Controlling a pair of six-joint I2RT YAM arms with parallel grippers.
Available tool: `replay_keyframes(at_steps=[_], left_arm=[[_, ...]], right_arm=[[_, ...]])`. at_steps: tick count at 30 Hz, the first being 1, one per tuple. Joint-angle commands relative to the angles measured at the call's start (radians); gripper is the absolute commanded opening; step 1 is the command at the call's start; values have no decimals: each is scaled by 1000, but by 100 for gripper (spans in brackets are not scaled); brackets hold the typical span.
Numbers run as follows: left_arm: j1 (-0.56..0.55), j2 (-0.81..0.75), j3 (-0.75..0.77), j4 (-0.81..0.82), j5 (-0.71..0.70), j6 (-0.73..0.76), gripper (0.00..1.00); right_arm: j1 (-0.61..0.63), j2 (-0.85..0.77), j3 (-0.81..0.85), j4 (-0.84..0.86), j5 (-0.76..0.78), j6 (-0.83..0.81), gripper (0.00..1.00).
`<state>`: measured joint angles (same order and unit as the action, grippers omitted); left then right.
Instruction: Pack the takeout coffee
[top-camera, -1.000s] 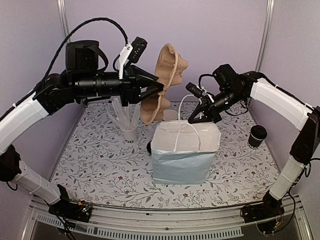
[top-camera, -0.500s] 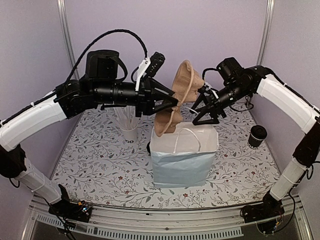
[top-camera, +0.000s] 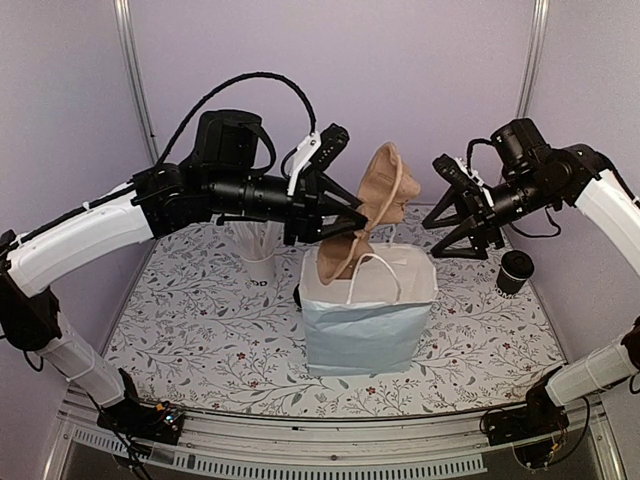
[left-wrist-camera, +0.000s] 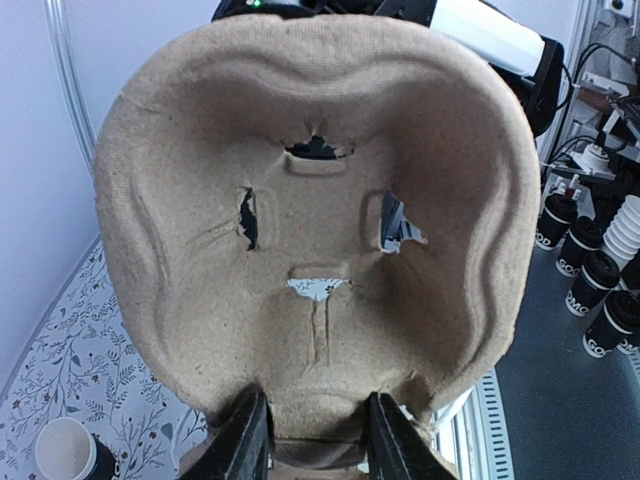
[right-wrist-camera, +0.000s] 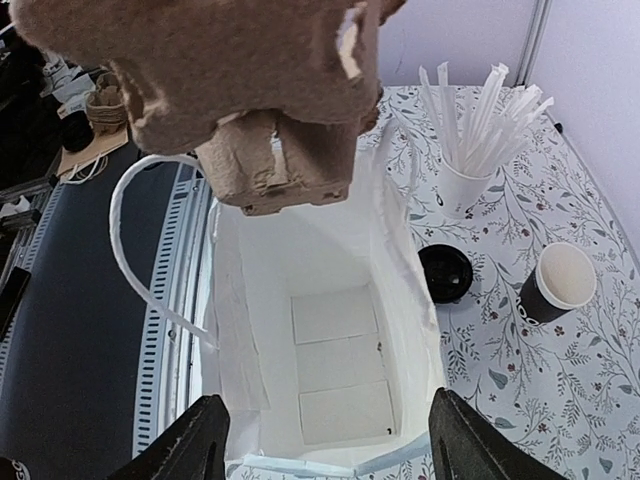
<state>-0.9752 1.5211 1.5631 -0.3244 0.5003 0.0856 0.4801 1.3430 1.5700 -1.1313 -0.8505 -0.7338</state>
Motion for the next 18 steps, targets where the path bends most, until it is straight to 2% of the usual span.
replay_keyframes(at_steps=[1, 4, 11, 18], left_arm=[[-11, 12, 10, 41, 25, 7, 35], [-9, 18, 3, 48, 18, -1, 35], [-6, 63, 18, 65, -2, -43, 35], [-8, 73, 2, 67, -12, -83, 35]], right_arm=[[57, -43, -27, -93, -84, -132, 72], [106, -47, -48, -98, -92, -161, 74], [316, -31, -82, -29, 13, -141, 78], [401, -38, -93, -36, 12, -152, 83]])
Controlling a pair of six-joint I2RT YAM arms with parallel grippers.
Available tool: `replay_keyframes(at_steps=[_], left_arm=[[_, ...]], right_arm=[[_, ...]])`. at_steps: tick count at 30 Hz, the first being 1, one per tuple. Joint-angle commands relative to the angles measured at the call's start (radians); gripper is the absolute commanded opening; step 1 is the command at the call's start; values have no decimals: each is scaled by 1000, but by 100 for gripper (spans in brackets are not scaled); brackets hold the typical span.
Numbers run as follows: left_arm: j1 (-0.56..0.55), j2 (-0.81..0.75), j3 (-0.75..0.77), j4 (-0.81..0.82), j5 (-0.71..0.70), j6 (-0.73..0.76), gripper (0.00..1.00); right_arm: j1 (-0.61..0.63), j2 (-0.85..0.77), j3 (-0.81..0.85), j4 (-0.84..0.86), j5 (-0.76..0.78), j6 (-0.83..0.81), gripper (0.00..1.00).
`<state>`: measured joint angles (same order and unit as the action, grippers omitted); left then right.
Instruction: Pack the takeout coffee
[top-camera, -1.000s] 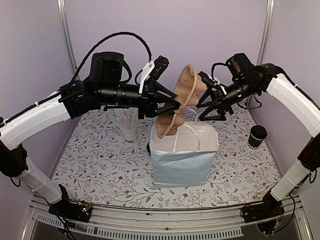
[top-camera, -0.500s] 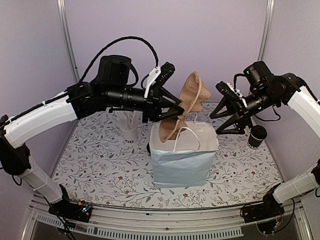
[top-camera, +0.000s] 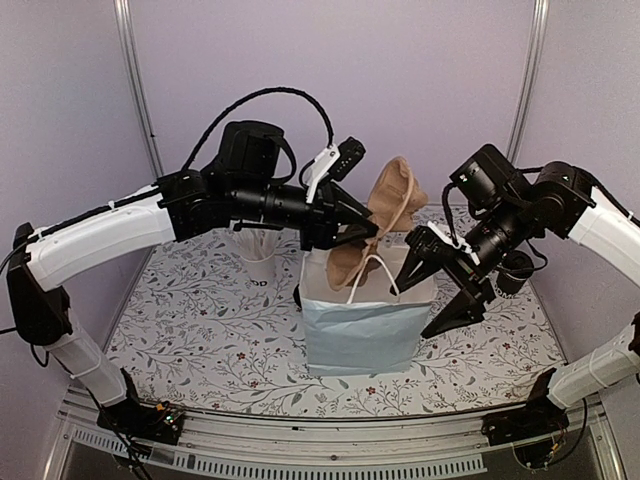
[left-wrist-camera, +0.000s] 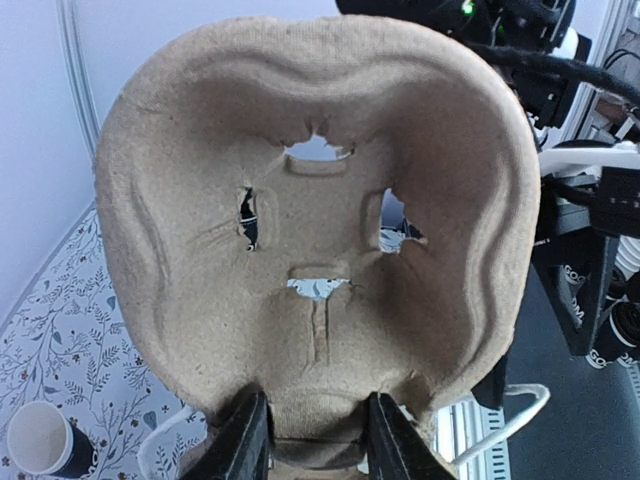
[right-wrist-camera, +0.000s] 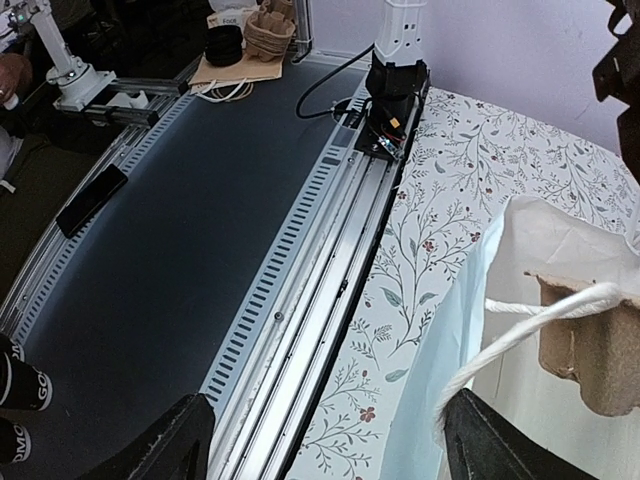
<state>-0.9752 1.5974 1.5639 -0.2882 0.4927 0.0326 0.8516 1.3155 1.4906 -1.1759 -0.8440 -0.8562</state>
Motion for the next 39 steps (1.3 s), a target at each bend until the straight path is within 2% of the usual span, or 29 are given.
replay_keyframes(at_steps=[1, 4, 10, 20, 30, 39], left_arm=[[-9, -7, -6, 27, -2, -30, 35], [-13, -22, -23, -19, 6, -30, 35], [-19, -5, -14, -214, 22, 15, 35], [-50, 27, 28, -406, -156, 63, 35], [-92, 212, 157, -621, -350, 16, 35], [-121, 332, 285, -749, -434, -30, 34]], right_arm=[[30, -19, -15, 7, 2, -30, 83], [31, -44, -13, 3, -1, -34, 84], [18, -86, -13, -2, 37, -35, 85], [-76, -108, 49, -41, 50, -66, 85], [-152, -152, 30, -27, 92, -65, 84], [-189, -178, -38, 44, 107, -55, 84]])
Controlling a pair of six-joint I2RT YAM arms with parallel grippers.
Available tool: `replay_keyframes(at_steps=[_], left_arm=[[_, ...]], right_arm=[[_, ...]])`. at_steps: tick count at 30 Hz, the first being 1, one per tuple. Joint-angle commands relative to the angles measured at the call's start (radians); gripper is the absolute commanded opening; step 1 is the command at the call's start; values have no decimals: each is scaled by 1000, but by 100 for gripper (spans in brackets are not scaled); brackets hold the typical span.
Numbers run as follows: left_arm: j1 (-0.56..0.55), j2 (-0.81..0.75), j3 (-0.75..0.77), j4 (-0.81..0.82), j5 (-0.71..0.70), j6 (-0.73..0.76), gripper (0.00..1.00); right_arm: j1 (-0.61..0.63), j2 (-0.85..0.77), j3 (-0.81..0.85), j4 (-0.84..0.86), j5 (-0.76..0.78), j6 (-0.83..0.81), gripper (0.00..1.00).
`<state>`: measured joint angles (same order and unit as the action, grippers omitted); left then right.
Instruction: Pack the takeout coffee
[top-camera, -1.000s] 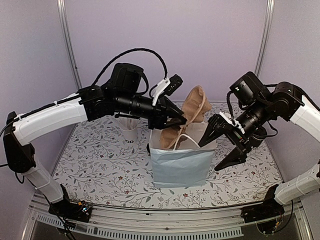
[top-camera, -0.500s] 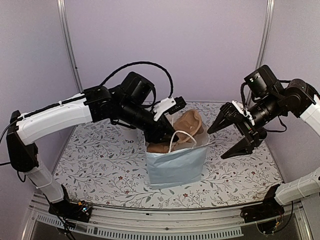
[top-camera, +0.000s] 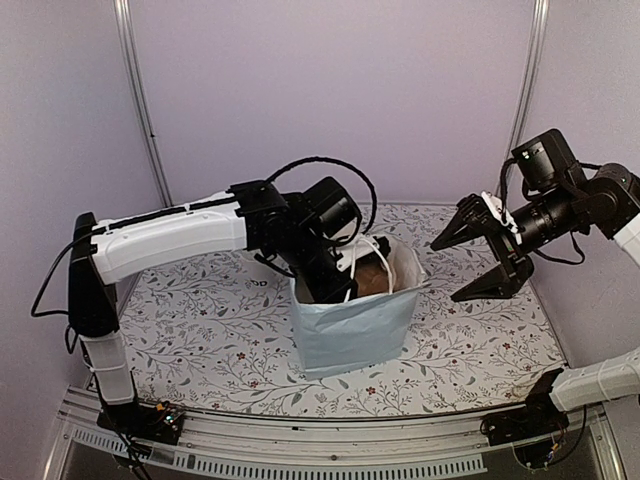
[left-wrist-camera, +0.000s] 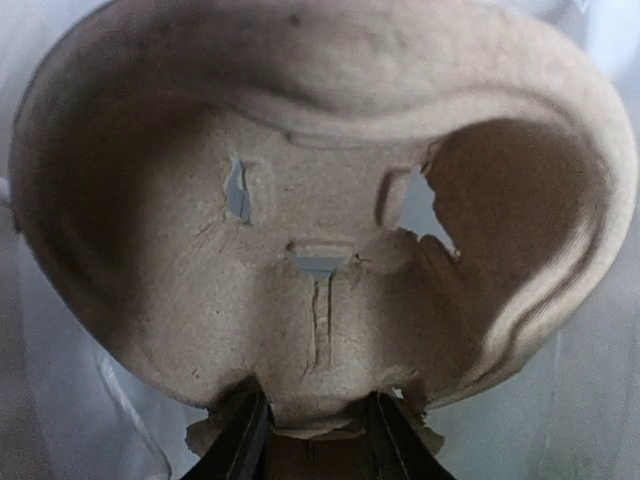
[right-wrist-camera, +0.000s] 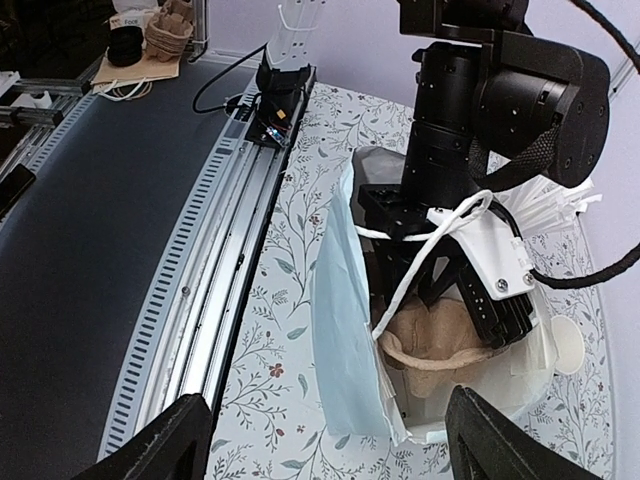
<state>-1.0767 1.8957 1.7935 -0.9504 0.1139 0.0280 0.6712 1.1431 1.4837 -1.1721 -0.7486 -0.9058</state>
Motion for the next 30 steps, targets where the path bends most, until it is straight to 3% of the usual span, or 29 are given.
replay_keyframes(at_steps=[1, 7, 18, 24, 30], left_arm=[[-21, 47, 61, -95, -58, -48, 34], [-28, 71, 99, -125, -68, -59, 33], [-59, -31, 128, -115, -56, -44, 33], [-66, -55, 130, -154, -43, -37, 33], [-68, -50, 122, -173, -48, -31, 33]], right_arm=[[-9, -5, -39, 48, 15, -5, 84], [-10, 6, -57, 79, 17, 2, 84], [-25, 68, -23, 189, 101, 83, 83], [-130, 191, 79, 209, 101, 140, 80], [-244, 318, 91, 244, -11, 170, 80]])
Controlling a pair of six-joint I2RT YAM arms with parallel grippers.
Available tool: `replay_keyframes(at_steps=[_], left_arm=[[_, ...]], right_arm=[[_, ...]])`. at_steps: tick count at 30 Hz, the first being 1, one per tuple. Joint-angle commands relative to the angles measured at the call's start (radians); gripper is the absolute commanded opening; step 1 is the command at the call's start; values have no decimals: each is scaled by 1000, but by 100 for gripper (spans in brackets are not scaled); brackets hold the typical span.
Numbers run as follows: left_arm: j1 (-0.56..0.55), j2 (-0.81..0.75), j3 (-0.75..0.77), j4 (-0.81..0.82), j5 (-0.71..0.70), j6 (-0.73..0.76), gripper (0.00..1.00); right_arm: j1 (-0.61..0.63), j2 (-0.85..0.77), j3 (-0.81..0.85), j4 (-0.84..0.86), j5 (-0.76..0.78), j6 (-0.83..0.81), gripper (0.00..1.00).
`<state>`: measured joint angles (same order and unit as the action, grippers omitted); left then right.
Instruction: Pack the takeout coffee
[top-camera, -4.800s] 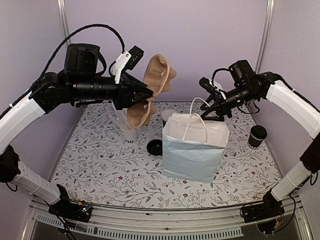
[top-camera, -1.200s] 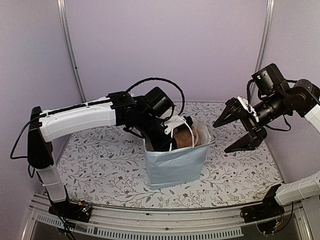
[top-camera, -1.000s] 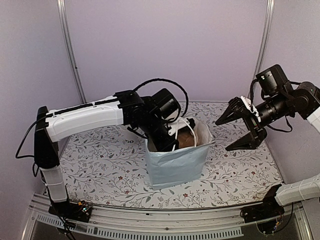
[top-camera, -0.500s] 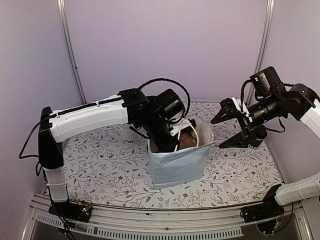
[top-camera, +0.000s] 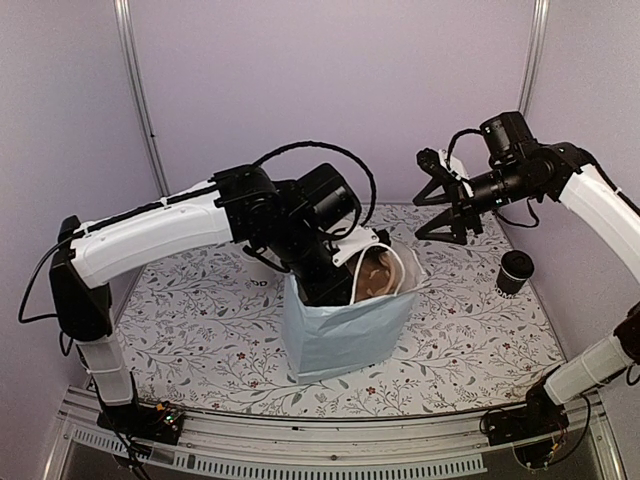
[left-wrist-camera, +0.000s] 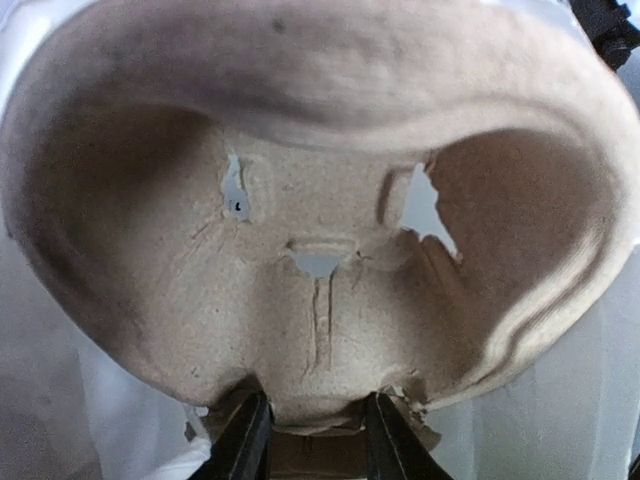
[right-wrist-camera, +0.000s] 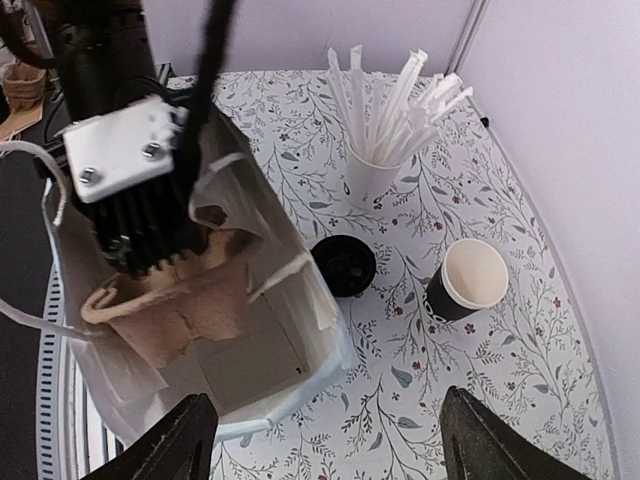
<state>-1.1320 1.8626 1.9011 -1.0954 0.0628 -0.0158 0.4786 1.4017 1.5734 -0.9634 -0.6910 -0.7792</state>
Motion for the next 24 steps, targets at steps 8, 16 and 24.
replay_keyframes(at_steps=[8, 16, 24], left_arm=[[-6, 74, 13, -58, -18, 14, 33], [9, 161, 13, -69, -29, 7, 32], [16, 202, 8, -64, -6, 14, 31]], right_arm=[[-54, 185, -64, 16, -188, 11, 80], [-53, 147, -185, 89, -270, 16, 80], [-54, 112, -274, 163, -298, 29, 81]])
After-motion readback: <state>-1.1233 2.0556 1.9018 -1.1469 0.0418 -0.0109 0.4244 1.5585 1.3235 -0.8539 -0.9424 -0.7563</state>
